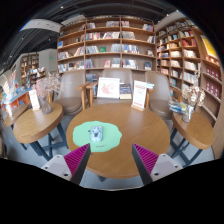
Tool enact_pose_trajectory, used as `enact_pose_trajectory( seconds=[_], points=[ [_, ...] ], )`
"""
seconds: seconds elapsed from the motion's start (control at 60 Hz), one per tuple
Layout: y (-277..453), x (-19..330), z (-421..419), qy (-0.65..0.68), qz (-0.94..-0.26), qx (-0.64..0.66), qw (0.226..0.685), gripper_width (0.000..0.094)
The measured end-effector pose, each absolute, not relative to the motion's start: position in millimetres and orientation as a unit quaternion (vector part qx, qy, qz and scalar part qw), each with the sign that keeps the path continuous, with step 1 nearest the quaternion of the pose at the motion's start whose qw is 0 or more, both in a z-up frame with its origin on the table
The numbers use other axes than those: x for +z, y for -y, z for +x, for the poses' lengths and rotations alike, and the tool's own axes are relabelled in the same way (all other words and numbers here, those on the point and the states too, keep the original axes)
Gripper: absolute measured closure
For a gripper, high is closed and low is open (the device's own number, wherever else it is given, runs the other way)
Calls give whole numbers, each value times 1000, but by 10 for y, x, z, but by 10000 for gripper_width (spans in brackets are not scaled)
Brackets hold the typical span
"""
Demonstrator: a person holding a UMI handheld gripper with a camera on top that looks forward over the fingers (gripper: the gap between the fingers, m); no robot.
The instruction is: Arrange mouse
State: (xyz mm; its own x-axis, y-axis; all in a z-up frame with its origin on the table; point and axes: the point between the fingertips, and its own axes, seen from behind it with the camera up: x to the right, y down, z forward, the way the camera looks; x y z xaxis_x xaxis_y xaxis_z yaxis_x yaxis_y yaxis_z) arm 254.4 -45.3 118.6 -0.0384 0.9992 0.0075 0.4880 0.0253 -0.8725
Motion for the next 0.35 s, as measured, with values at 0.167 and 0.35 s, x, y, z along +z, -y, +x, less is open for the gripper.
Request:
enact_pose_trajectory(
  seconds=[0.167, 0.35],
  points=[
    [236, 1124, 2784, 620, -598, 353, 364, 82],
    [159, 1035, 2869, 627, -595, 345, 367, 83]
  ],
)
